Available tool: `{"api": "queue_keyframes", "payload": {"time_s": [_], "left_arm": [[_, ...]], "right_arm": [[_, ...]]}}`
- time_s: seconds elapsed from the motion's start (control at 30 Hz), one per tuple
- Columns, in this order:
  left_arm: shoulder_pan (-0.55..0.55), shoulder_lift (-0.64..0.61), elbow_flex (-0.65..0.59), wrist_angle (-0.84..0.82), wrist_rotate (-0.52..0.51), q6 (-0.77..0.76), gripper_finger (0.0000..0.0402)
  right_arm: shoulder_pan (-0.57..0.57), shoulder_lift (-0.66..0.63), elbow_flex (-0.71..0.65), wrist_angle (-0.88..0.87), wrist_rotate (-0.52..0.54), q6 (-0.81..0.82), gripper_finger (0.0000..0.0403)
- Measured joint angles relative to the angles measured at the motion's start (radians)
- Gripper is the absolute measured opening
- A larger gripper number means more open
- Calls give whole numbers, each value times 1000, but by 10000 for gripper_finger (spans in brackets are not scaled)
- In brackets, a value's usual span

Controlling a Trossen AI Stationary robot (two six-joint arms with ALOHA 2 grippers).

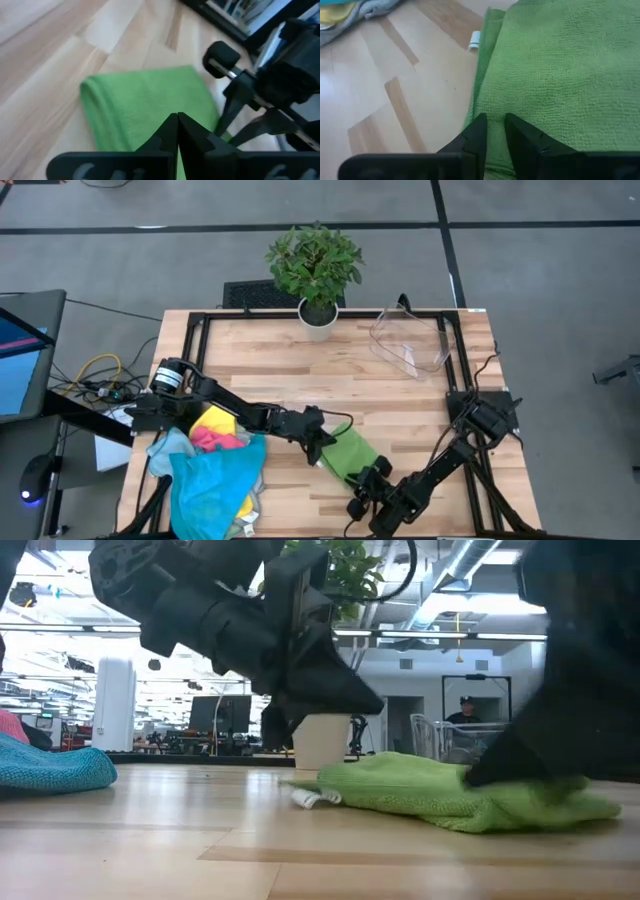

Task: Fold microfiber towels
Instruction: Fold the green microfiber towel

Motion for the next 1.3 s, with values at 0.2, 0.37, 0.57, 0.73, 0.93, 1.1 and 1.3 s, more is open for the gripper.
{"api": "queue_keyframes", "payload": {"time_s": [0.2,0.37,0.57,0.73,0.93,1.1,1.3], "left_arm": [[0,0,0,8,-49,46,0],[12,0,0,-28,-53,83,0],[35,71,-1,-14,0,66,0],[35,143,2,59,17,27,0],[49,136,2,48,38,38,0],[76,78,-2,-26,68,47,0],[135,-48,-1,-52,158,39,0]], "right_arm": [[7,-129,3,-98,143,-62,97],[-1,-115,1,-319,156,166,97],[0,-60,-42,-346,140,399,97],[-8,-29,-53,-326,80,467,97],[-23,-20,-52,-323,10,406,97],[-19,-49,-54,-336,18,434,97],[-21,-184,-25,-427,50,303,97]]}}
